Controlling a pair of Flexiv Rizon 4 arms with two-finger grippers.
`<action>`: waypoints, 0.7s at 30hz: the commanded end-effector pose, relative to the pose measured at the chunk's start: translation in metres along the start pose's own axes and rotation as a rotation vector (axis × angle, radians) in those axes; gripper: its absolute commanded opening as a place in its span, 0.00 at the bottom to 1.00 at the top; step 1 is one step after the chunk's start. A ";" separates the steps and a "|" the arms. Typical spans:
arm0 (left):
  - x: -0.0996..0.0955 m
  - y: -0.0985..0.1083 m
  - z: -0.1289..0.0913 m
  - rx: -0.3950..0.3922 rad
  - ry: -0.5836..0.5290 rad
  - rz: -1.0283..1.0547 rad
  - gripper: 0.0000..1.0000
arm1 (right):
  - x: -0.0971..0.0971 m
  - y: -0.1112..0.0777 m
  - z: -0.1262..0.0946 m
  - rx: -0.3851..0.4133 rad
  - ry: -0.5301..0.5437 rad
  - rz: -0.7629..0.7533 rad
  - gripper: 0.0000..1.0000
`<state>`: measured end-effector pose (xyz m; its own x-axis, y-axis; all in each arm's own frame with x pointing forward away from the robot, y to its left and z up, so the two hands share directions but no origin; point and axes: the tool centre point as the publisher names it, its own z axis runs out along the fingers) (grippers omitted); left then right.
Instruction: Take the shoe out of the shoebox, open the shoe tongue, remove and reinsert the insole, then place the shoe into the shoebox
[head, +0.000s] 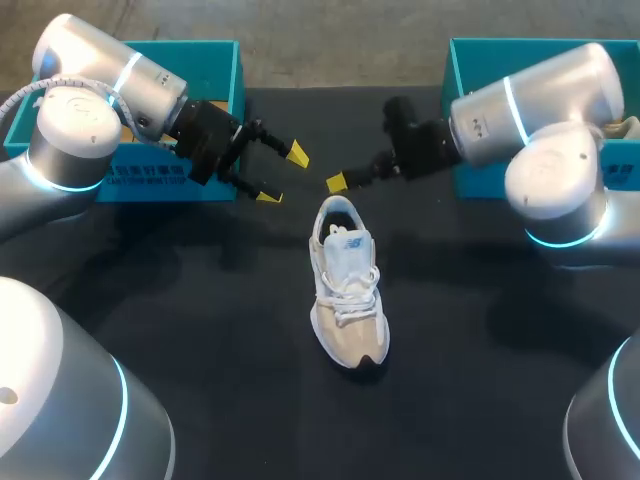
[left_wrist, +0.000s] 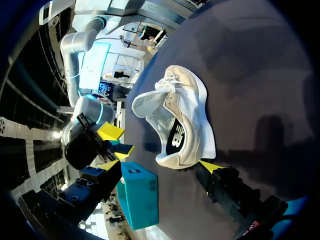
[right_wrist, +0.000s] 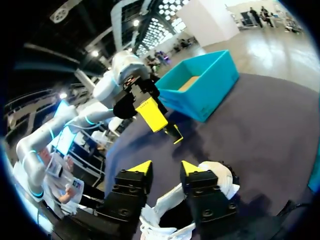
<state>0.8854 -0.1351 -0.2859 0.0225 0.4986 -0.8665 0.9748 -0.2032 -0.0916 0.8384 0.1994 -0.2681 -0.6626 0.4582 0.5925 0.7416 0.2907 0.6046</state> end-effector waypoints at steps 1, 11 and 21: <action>0.000 0.000 0.001 -0.001 0.000 0.001 1.00 | 0.008 -0.008 -0.010 0.014 -0.189 0.011 0.00; 0.000 0.000 0.001 -0.001 0.000 0.001 1.00 | 0.008 -0.012 -0.015 0.100 -0.358 0.014 0.00; -0.002 0.000 -0.016 0.016 -0.001 -0.008 1.00 | 0.003 -0.011 -0.014 0.164 -0.453 0.036 0.00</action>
<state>0.8864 -0.1318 -0.2827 0.0169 0.4948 -0.8688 0.9741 -0.2040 -0.0973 0.8246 0.1800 -0.2680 -0.5878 0.6894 0.4233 0.7864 0.3641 0.4990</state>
